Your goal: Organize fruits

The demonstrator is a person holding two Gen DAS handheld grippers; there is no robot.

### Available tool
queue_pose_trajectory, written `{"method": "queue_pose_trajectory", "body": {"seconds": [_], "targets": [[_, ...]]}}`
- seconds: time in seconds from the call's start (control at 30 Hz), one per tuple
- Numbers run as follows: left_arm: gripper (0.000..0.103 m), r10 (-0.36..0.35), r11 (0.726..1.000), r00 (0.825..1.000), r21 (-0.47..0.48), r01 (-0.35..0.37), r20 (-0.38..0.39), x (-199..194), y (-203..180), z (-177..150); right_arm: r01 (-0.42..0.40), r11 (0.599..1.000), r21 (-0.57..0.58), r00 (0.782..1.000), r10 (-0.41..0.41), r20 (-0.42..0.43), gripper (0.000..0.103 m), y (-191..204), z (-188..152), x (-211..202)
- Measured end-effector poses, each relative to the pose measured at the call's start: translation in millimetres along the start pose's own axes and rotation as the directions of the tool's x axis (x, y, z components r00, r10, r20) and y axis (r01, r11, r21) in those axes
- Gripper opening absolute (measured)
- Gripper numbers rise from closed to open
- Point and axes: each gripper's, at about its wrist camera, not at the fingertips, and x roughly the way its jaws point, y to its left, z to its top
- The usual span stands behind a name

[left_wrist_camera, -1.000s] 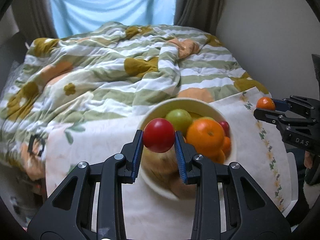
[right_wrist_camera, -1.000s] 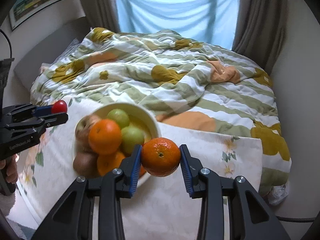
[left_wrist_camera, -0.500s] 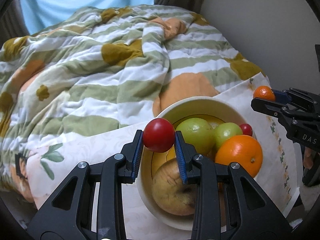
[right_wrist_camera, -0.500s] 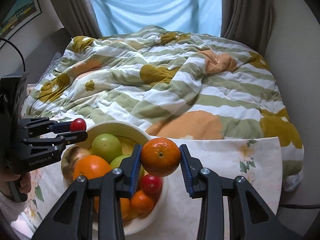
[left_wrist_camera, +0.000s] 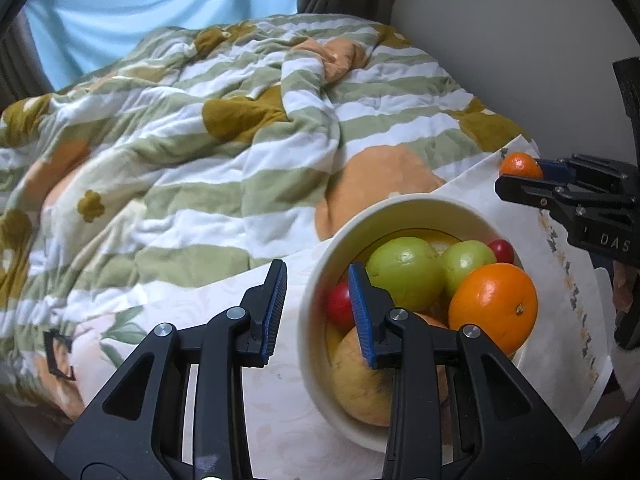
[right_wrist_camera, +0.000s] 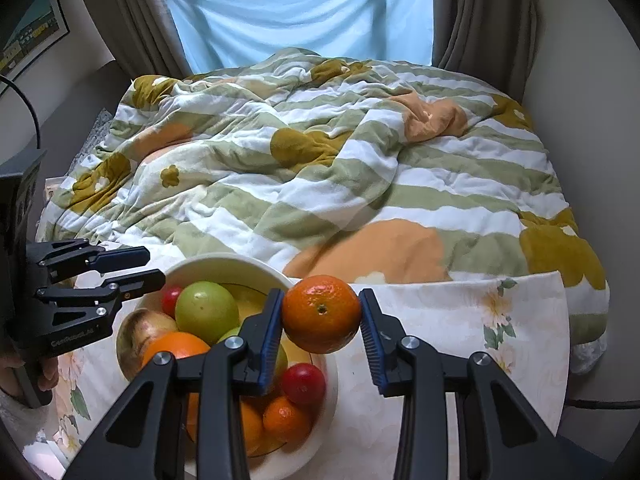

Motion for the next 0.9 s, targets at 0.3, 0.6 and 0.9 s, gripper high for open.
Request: {"method": "queue_pose_trajectory", "body": {"seconds": [0.3, 0.6, 0.9], "targets": [[0.059, 0.048, 0.999, 0.999, -0.008, -0.048, 0.012, -15, 11, -13, -0.027, 0.999, -0.038, 1.000, 0.026, -0.007, 0.035, 16, 8, 5], [0.103, 0.087, 0.994, 0.995, -0.064, -0.084, 0.039, -38, 32, -32, -0.071, 0.994, -0.084, 0.995, 0.065, -0.076, 0.035, 31, 16, 23], [0.103, 0.099, 0.990, 0.995, -0.103, -0.095, 0.027, -42, 49, -56, -0.079, 0.996, -0.046, 0.992, 0.074, -0.100, 0.035, 32, 16, 36]]}}
